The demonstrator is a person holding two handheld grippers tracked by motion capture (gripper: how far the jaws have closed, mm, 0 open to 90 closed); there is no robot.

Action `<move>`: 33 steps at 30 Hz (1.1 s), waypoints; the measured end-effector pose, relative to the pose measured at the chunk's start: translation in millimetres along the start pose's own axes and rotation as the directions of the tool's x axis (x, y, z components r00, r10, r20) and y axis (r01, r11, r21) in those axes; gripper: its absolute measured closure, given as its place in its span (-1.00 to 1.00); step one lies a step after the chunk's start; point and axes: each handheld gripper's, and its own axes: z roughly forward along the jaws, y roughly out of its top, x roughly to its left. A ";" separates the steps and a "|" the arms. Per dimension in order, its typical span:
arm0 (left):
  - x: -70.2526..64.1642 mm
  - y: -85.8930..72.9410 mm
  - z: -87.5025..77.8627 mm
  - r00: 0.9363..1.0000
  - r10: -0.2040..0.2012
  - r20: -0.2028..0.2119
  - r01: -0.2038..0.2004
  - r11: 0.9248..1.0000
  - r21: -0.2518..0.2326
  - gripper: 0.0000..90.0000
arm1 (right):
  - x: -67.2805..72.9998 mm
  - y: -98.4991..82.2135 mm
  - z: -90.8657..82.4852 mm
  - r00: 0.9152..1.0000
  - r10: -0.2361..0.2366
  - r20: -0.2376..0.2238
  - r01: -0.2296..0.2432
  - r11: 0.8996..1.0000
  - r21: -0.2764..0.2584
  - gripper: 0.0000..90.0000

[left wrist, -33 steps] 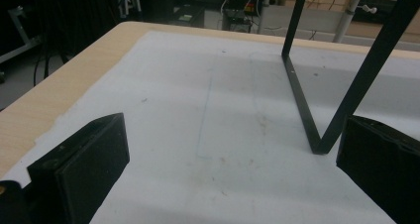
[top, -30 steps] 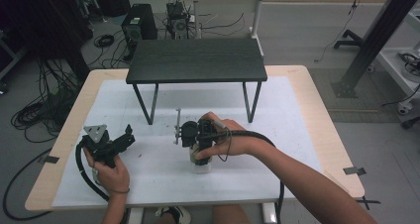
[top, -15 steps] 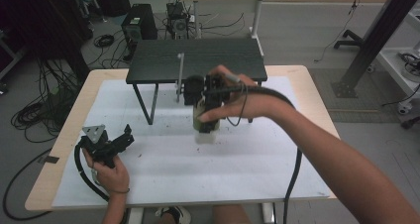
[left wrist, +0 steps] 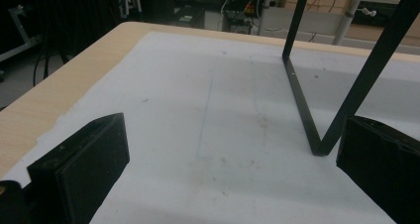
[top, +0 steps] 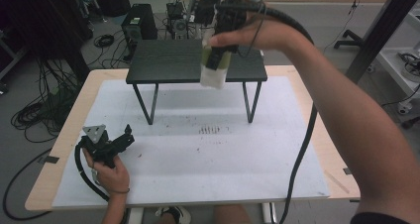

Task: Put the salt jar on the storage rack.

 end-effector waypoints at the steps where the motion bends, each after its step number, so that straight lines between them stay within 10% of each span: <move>1: 0.2 0.0 0.1 1.000 0.002 0.001 -0.002 1.000 0.004 -0.99 | -7.8 0.7 -2.9 1.000 0.015 0.007 -0.015 1.000 -0.002 -0.34; 7: -1.7 -0.2 0.1 1.000 0.015 0.002 -0.015 1.000 0.003 -0.99 | -52.0 0.5 -6.1 0.989 0.149 0.015 -0.148 0.989 -0.030 -0.34; 17: -2.1 -0.3 0.2 1.000 0.021 -0.003 -0.021 1.000 0.005 -0.99 | -102.4 -2.6 17.5 0.941 0.330 0.069 -0.332 0.943 0.020 -0.34; 25: -1.9 -0.2 -0.2 1.000 0.020 -0.002 -0.020 1.000 0.004 -0.99 | -120.6 -6.3 41.2 0.903 0.421 0.083 -0.426 0.902 0.062 -0.34; 33: -2.6 -0.3 0.0 1.000 0.025 -0.002 -0.025 1.000 0.004 -0.99 | -125.9 -10.1 64.0 0.892 0.449 0.062 -0.453 0.887 0.088 -0.34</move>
